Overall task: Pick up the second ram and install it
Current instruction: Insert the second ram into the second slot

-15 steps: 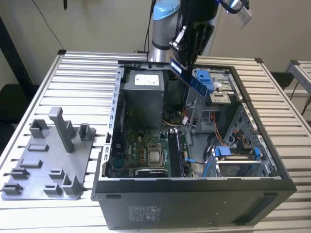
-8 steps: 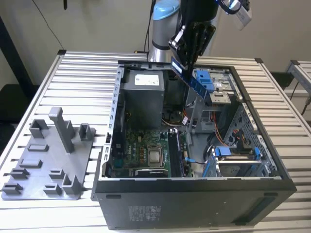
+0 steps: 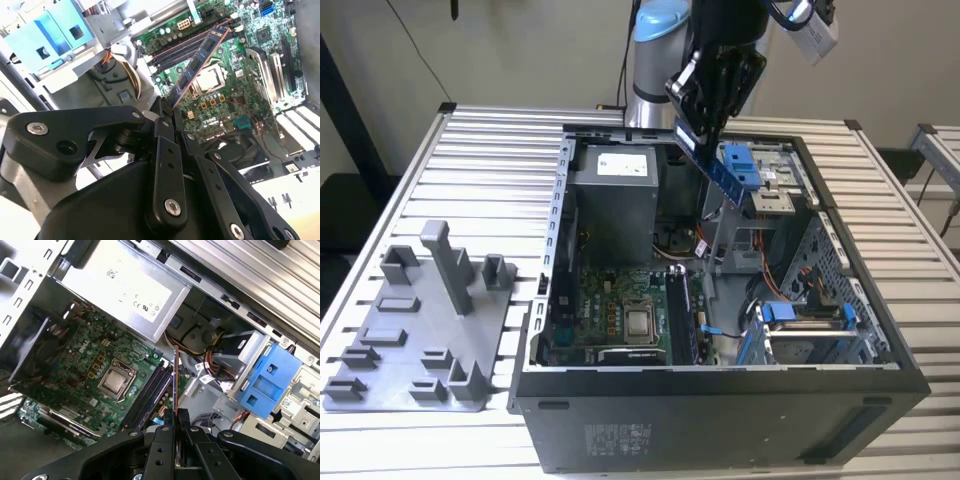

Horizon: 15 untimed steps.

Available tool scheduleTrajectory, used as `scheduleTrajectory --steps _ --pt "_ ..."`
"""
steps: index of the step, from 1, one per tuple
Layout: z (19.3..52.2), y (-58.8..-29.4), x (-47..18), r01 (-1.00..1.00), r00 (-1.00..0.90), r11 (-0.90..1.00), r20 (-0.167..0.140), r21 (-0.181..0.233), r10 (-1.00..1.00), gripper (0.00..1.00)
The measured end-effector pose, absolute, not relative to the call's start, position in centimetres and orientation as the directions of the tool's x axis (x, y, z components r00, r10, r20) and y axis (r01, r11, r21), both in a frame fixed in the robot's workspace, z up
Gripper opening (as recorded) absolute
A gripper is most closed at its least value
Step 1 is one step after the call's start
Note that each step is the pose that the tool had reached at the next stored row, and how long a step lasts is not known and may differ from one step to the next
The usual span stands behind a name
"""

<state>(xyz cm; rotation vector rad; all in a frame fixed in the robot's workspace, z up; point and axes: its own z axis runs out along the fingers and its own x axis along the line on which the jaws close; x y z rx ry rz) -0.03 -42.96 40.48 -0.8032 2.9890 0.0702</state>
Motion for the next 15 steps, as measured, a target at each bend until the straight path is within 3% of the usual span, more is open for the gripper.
scheduleTrajectory --steps 15 --pt "40.42 -43.03 -0.03 -0.369 -0.928 0.929 -0.056 0.032 -0.367 0.14"
